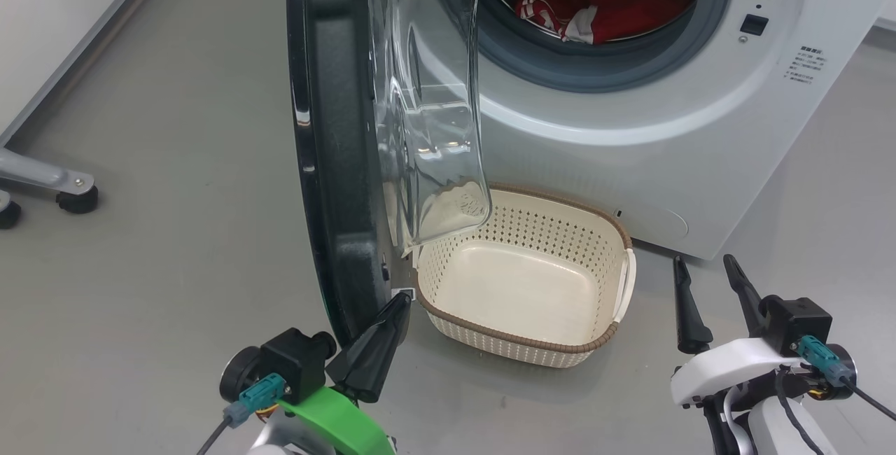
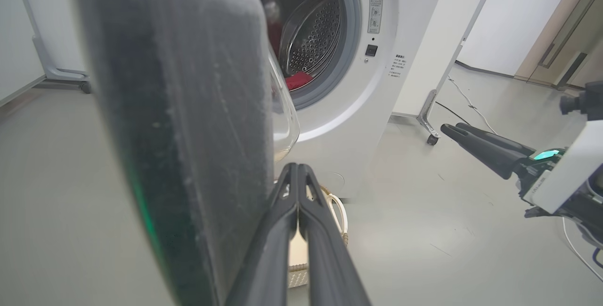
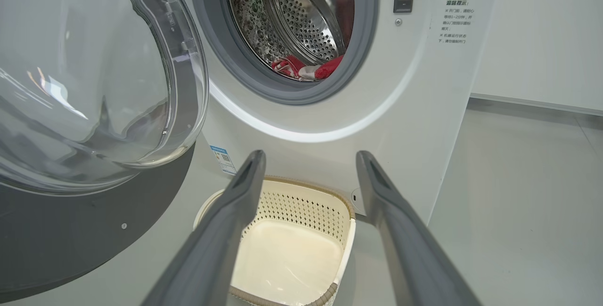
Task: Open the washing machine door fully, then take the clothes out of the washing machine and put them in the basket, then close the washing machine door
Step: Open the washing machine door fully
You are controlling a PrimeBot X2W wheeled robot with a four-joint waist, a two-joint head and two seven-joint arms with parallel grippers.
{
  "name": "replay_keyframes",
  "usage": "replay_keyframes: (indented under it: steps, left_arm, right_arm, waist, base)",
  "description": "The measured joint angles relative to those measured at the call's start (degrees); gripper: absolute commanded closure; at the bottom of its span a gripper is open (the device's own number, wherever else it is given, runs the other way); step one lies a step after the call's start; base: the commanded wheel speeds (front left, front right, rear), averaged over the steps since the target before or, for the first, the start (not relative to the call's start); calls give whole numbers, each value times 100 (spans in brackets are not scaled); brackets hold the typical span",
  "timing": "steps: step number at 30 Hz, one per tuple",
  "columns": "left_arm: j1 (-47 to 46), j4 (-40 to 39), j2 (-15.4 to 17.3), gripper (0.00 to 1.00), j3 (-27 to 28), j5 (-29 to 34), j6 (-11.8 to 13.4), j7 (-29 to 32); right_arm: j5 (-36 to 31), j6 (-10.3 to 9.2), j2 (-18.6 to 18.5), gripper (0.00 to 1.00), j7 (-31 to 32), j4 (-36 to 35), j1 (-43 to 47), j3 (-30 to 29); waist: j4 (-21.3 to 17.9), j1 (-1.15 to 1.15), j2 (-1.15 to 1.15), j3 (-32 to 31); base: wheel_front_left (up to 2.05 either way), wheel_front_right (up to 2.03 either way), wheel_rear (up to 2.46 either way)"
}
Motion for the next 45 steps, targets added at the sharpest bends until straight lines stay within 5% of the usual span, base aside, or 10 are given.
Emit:
replay_keyframes:
  steps: [24,45]
  left_arm:
    - [-91,430,180,100,1148,-302,511,-364]
    - [-810,1502,380,100,2084,-666,703,-706]
  right_arm:
    - [-9,0,10,0,0,11,-4,-26]
    - [-196,5,13,0,0,38,-126,-35]
  waist:
    - [61,0,0,69]
    - [-54,0,0,256]
  base:
    - [0,0,0]
    - [0,0,0]
